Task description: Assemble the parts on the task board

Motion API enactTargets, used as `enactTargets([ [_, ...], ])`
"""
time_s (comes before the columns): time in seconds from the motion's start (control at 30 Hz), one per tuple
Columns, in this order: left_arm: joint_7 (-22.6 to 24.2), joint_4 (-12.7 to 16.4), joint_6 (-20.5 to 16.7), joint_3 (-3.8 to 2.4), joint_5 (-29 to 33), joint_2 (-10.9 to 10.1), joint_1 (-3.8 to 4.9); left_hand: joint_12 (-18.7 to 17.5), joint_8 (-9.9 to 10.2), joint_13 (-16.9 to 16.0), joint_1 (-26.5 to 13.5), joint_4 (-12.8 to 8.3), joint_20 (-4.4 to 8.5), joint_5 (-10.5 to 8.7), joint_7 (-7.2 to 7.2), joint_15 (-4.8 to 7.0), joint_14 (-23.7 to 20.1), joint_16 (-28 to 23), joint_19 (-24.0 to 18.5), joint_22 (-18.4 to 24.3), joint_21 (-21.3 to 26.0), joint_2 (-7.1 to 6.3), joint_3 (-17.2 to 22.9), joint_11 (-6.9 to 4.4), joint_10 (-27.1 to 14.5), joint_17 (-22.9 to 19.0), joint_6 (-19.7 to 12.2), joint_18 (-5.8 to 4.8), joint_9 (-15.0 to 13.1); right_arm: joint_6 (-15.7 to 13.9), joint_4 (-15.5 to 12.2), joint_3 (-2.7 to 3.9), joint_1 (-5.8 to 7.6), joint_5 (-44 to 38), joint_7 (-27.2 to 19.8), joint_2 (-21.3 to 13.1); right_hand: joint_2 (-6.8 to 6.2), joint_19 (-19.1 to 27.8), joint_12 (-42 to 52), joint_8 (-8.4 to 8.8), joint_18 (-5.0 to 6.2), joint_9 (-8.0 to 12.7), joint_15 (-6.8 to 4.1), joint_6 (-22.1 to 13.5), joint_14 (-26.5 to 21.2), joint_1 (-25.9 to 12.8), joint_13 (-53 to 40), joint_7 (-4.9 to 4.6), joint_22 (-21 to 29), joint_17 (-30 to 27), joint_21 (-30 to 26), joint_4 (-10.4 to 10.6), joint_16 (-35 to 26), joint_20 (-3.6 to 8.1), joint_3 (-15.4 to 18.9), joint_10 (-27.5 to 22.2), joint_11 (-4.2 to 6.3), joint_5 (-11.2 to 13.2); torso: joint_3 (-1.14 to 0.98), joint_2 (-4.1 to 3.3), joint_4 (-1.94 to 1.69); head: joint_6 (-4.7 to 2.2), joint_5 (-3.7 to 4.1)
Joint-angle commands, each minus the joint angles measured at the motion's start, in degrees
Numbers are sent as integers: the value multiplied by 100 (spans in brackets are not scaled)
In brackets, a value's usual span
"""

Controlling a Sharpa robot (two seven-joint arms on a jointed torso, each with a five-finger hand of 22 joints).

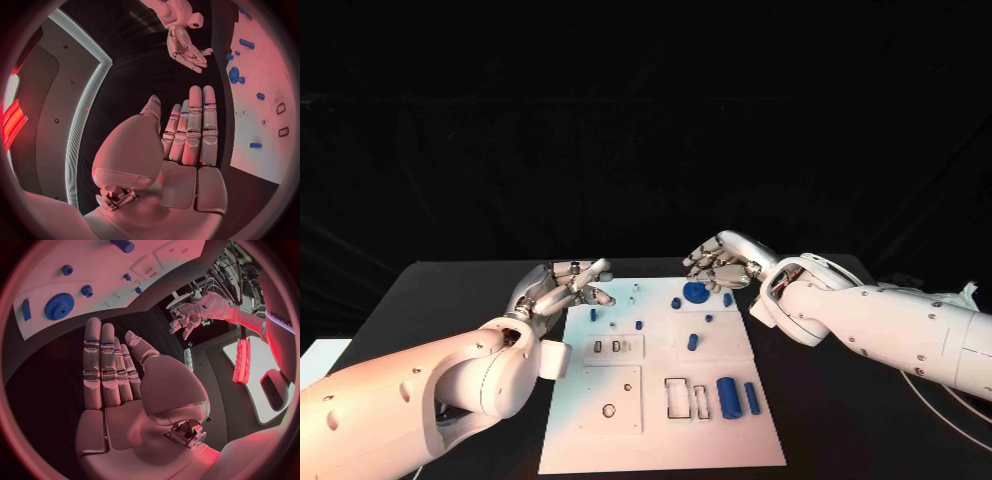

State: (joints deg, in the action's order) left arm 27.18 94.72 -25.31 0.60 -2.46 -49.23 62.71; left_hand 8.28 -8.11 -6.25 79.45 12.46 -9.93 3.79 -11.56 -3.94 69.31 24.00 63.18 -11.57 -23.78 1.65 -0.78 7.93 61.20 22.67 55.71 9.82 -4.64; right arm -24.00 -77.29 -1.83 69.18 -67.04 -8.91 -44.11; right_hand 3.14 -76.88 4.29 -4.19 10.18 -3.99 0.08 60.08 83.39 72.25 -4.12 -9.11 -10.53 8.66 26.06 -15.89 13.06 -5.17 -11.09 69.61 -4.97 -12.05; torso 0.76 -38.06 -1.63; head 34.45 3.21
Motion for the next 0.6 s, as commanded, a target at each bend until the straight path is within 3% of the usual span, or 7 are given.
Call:
enactTargets([
  [0.03, -91, 139, 200, -11, 69, -18, 16, -31, 37, -15, 45, -22, 8, 34, 0, 1, -90, 113, 81, -70, -115, 12, -24, 0, 35, 122, 38, 53, -6, 296, -17, 5, 47, -1270, 789, 48, -88, -73, -67, 37, 6, 5, -34, 39, 305, -45, 4, 11, -135, 247, 228, 22, 244, 55, -76, 21, 28, 54, 16, -158, -73, -11, 50],
  [0.2, -142, 325, 263, -25, 101, -49, 42, -46, 58, -37, 20, -19, 28, 33, 3, 12, -161, 294, 148, -186, -292, 21, -67, -8, 49, 288, 53, 51, -8, 456, 24, 7, 143, -1870, 1152, 146, -175, -10, -72, 49, -8, 11, -28, 43, 280, -112, 29, 21, -333, 625, 528, 77, 494, 66, -179, -251, -6, 126, 23, -267, -98, -16, 71],
  [0.47, -225, 446, 315, -41, 111, -73, 69, -53, 66, -45, 13, -19, 32, 33, 0, 14, -190, 355, 143, -225, -345, 27, -83, -7, 51, 344, 57, 49, -9, 768, 61, 6, 222, -2348, 1403, 248, -291, 30, -58, 50, -7, 12, -62, 14, 296, -148, 14, 52, -712, 1279, 1114, 203, 1091, 60, -378, -479, -14, 129, 33, -365, -123, -37, 108],
  [0.6, -294, 457, 311, -43, 112, -71, 75, -57, 71, -50, 10, -21, 35, 33, -7, 15, -196, 401, 139, -251, -381, 32, -92, -5, 50, 382, 57, 49, -9, 958, 109, 6, 235, -2501, 1463, 311, -375, -42, -40, 47, -104, 9, -57, -8, 252, -138, -7, 73, -1779, 1746, 2120, 335, 1638, 65, -501, -579, -27, 140, 31, -407, -145, -64, 111],
])
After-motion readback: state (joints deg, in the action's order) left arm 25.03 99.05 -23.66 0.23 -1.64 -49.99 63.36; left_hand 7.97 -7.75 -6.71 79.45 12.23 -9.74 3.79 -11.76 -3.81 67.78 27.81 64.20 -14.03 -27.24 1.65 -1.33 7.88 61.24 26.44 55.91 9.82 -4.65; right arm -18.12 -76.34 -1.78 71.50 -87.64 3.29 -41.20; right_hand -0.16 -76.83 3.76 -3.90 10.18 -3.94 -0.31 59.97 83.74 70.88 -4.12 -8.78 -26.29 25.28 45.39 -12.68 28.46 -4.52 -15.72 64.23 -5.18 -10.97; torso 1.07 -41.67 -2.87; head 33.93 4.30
